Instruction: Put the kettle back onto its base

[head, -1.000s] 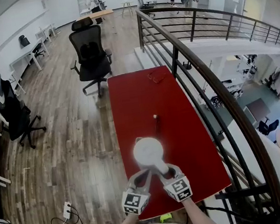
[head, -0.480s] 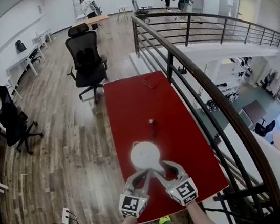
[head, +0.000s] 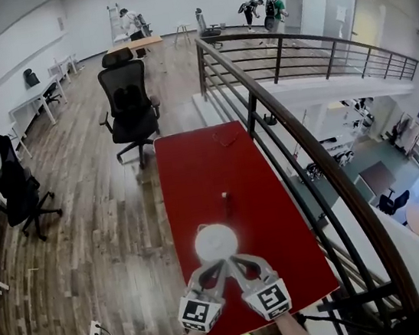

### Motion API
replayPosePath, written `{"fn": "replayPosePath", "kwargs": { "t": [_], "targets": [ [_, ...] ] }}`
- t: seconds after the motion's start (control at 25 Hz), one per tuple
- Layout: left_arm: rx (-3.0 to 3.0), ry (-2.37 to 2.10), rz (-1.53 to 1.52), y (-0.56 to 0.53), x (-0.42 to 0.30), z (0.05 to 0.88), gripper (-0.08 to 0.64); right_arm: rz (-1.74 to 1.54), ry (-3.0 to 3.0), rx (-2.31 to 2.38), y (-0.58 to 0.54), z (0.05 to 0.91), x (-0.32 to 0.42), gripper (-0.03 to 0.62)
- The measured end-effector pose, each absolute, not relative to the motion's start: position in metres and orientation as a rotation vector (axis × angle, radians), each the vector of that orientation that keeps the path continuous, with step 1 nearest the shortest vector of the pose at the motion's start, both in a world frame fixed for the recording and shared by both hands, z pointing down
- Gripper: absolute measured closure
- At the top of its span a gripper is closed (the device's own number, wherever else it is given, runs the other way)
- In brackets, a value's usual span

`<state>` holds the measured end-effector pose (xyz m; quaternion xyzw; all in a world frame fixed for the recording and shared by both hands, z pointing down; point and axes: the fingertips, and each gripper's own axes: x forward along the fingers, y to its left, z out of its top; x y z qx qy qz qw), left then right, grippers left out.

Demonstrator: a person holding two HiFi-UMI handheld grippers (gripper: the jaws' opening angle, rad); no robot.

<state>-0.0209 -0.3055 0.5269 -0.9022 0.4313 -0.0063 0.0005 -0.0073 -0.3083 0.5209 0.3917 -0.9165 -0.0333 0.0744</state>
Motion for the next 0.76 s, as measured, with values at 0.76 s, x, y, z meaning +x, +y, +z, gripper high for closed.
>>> {"fn": "replayPosePath", "kwargs": {
  "t": [0.76],
  "targets": [
    [-2.843, 1.348, 0.012, -0.32, -0.02, 0.528, 0.555, -0.081, -2.736, 1.186, -0.321, 0.526, -0.009, 0.586]
  ]
}}
